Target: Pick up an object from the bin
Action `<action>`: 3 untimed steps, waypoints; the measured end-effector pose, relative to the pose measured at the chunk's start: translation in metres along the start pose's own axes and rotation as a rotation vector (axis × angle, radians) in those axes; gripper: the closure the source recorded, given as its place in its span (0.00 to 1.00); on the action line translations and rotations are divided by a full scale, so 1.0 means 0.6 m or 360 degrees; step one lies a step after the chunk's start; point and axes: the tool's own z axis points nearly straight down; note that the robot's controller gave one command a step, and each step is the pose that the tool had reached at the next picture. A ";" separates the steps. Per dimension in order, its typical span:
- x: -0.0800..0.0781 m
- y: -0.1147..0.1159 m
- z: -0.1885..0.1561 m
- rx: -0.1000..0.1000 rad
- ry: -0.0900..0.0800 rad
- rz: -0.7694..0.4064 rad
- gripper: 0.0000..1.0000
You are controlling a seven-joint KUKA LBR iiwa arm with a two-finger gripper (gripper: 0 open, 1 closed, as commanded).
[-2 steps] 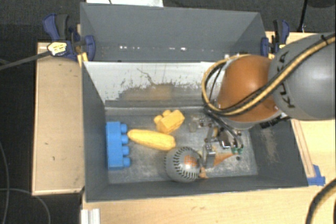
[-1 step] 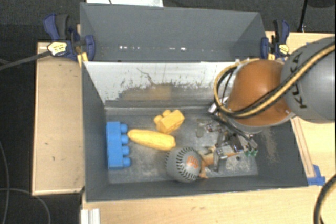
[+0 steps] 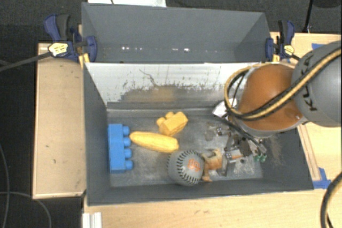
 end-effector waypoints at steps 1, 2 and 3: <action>0.020 -0.040 0.078 -0.0001 -0.0012 -0.0339 1.00; 0.020 -0.040 0.078 -0.0001 -0.0012 -0.0338 1.00; 0.003 -0.059 -0.021 -0.0005 0.0009 -0.0326 1.00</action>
Offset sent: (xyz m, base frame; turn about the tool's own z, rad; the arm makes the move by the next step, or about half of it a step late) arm 0.0000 0.0000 0.0000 0.0000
